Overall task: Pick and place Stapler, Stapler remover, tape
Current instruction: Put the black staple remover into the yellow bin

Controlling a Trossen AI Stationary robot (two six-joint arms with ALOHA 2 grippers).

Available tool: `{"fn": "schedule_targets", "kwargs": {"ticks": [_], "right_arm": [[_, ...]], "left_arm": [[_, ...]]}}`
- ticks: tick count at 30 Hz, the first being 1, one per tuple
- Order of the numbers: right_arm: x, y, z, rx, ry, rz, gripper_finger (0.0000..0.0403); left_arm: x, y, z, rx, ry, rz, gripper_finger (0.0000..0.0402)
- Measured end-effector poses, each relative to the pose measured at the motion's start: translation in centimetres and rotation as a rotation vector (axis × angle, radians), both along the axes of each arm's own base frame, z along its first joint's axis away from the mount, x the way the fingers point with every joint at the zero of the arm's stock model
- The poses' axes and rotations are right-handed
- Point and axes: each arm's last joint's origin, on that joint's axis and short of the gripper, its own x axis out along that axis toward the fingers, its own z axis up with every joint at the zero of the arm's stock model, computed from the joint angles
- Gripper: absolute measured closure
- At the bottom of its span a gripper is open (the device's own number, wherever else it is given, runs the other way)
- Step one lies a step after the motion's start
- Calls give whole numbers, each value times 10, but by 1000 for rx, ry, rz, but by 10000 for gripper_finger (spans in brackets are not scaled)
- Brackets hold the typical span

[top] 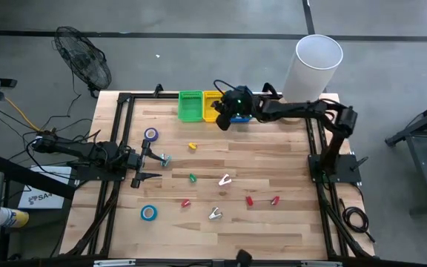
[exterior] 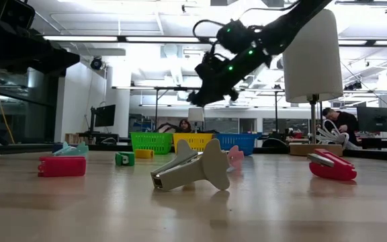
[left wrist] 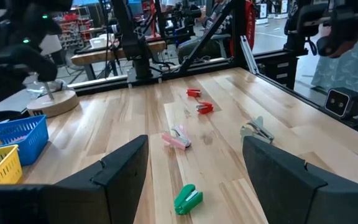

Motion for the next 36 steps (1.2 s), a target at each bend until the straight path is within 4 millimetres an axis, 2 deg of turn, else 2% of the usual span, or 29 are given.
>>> {"fn": "schedule_targets", "kwargs": {"ticks": [6,13,25,36], "right_arm": [[14,-24,-12,47,42,19,317],[27,-40,-33,128,179,-1,317],[30,-45,-41,174,271,-44,316],[27,-46,-43,180,295,-112,272]], "left_arm": [[0,0,0,0,0,1,143],[0,0,0,0,0,1,143],[0,0,0,0,0,1,143],[0,0,0,0,0,1,143]]}}
